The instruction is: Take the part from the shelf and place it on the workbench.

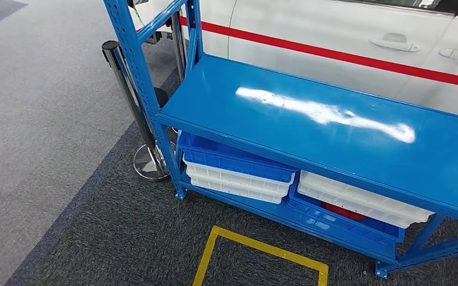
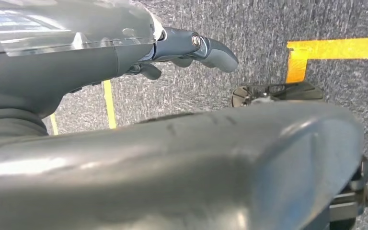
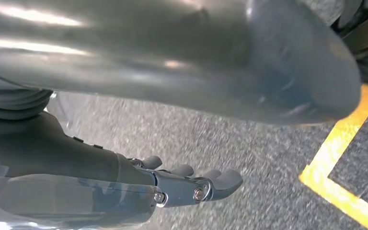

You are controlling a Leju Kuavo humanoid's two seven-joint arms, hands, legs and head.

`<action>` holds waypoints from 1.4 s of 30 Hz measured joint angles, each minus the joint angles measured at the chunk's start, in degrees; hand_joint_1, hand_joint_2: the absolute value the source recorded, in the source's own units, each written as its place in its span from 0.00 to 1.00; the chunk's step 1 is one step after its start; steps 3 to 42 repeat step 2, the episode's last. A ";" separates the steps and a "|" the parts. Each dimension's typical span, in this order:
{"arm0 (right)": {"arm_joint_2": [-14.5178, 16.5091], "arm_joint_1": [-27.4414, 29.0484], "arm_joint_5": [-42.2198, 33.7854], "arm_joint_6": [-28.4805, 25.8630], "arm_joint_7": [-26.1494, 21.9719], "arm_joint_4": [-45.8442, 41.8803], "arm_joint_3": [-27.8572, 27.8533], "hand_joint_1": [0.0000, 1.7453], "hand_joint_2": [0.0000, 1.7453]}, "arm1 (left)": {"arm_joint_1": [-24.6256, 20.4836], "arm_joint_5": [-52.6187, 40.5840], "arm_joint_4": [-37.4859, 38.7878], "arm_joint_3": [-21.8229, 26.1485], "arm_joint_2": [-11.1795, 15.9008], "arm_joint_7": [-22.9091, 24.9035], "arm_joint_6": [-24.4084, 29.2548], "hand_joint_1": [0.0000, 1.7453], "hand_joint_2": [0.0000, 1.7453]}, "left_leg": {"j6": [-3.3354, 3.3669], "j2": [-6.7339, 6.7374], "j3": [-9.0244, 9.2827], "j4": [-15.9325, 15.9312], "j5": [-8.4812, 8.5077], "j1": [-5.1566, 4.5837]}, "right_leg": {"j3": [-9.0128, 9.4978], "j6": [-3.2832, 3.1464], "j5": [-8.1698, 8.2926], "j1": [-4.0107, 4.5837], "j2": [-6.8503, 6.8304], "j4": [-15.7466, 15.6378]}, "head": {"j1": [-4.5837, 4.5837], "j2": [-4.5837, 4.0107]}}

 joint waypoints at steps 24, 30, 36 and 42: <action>-0.06 0.31 -1.60 0.63 -0.26 -0.29 0.27 0.00 0.00 | 0.37 -1.85 -0.33 2.04 0.12 0.01 -0.36 0.00 0.00 | 0.00 0.00 0.00 0.00 0.00 0.00 | 0.01 0.01 -0.01 0.00 0.00 0.00 | 0.00 -0.01; -0.06 0.31 -1.60 0.63 -0.26 -0.29 0.27 0.00 0.00 | 0.37 -1.85 -0.33 2.04 0.12 0.01 -0.36 0.00 0.00 | 0.00 0.00 0.00 0.00 0.00 0.00 | 0.01 0.01 -0.01 0.00 0.00 0.00 | 0.00 -0.01; -0.06 0.31 -1.60 0.63 -0.26 -0.29 0.27 0.00 0.00 | 0.37 -1.85 -0.33 2.04 0.12 0.01 -0.36 0.00 0.00 | 0.00 0.00 0.00 0.00 0.00 0.00 | 0.01 0.01 -0.01 0.00 0.00 0.00 | 0.00 -0.01; -0.06 0.31 -1.60 0.63 -0.26 -0.29 0.27 0.00 0.00 | 0.37 -1.85 -0.33 2.04 0.12 0.01 -0.36 0.00 0.00 | 0.00 0.00 0.00 0.00 0.00 0.00 | 0.01 0.01 -0.01 0.00 0.00 0.00 | 0.00 -0.01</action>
